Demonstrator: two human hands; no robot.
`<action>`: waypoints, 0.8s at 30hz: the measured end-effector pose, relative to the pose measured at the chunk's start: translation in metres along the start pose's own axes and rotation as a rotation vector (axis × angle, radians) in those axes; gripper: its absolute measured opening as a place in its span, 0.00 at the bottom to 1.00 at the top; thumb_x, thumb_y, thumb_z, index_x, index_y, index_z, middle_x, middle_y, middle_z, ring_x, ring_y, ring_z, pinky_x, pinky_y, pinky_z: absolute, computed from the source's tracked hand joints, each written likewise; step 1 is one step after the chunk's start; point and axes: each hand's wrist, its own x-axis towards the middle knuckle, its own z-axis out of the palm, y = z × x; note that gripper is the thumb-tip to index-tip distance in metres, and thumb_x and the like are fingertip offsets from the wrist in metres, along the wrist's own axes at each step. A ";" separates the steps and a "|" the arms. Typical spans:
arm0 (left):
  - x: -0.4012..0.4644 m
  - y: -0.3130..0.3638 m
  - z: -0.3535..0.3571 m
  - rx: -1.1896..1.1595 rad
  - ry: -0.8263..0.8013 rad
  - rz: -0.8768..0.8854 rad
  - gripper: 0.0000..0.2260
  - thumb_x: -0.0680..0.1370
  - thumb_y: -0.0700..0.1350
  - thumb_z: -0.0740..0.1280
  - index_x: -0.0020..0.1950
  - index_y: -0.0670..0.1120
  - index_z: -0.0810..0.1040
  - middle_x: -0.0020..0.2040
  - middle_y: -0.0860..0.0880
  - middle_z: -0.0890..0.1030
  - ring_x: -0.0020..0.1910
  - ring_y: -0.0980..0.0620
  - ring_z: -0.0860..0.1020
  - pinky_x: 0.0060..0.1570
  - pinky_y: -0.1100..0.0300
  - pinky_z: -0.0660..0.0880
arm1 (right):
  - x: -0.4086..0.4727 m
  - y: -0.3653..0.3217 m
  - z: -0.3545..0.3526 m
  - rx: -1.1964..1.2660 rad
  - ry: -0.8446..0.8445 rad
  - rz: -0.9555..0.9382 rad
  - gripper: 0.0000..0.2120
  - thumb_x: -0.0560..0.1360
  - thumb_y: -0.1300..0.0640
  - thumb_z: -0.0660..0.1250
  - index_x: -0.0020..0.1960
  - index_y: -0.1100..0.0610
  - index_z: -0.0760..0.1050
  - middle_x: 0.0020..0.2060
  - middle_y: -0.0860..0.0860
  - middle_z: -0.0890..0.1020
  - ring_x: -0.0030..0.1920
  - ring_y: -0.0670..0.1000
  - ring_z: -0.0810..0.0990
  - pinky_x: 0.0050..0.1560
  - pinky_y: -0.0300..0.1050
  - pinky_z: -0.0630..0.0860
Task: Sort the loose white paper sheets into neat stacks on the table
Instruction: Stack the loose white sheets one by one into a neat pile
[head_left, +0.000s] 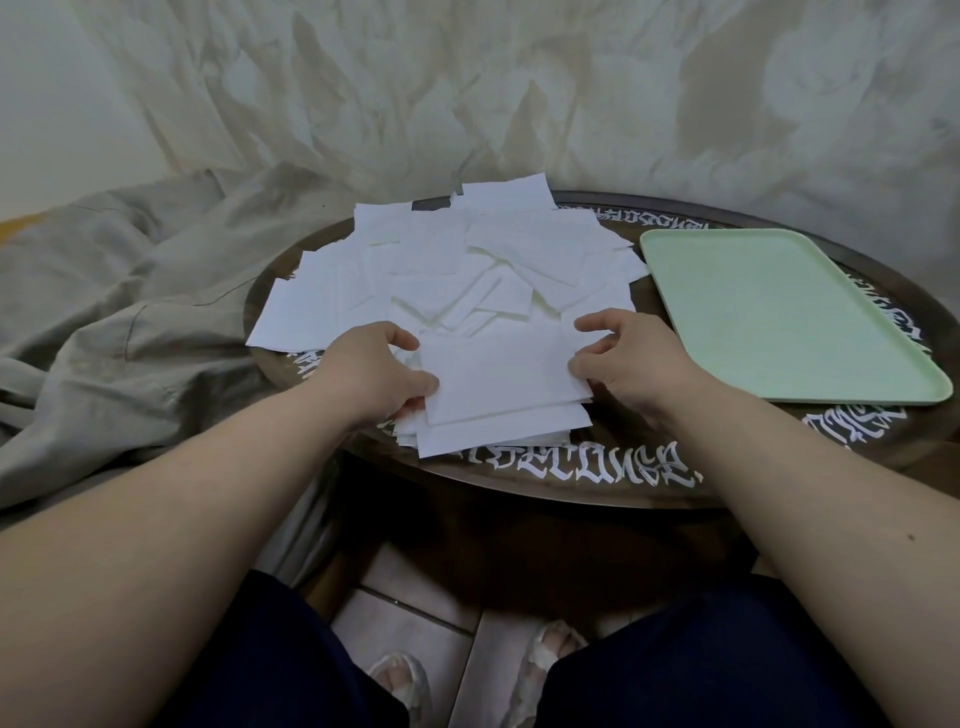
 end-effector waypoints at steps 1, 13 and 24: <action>0.000 0.000 0.000 0.030 0.006 0.013 0.17 0.70 0.42 0.73 0.56 0.47 0.74 0.37 0.45 0.85 0.34 0.46 0.80 0.49 0.51 0.79 | 0.000 0.000 0.000 -0.033 0.007 -0.001 0.21 0.71 0.61 0.70 0.63 0.53 0.73 0.45 0.52 0.82 0.46 0.50 0.80 0.40 0.37 0.73; -0.001 0.000 0.005 0.116 0.017 0.015 0.16 0.71 0.47 0.72 0.55 0.45 0.72 0.35 0.47 0.84 0.39 0.46 0.81 0.52 0.50 0.77 | -0.009 -0.007 -0.003 -0.199 -0.046 -0.007 0.05 0.69 0.61 0.71 0.39 0.58 0.75 0.35 0.52 0.81 0.38 0.53 0.81 0.45 0.50 0.81; -0.011 0.008 -0.007 -0.016 0.007 0.093 0.11 0.70 0.43 0.74 0.46 0.45 0.73 0.30 0.51 0.82 0.28 0.50 0.76 0.33 0.59 0.73 | -0.018 -0.019 -0.013 -0.254 -0.065 -0.140 0.03 0.69 0.61 0.71 0.39 0.57 0.77 0.33 0.49 0.80 0.37 0.50 0.79 0.43 0.46 0.75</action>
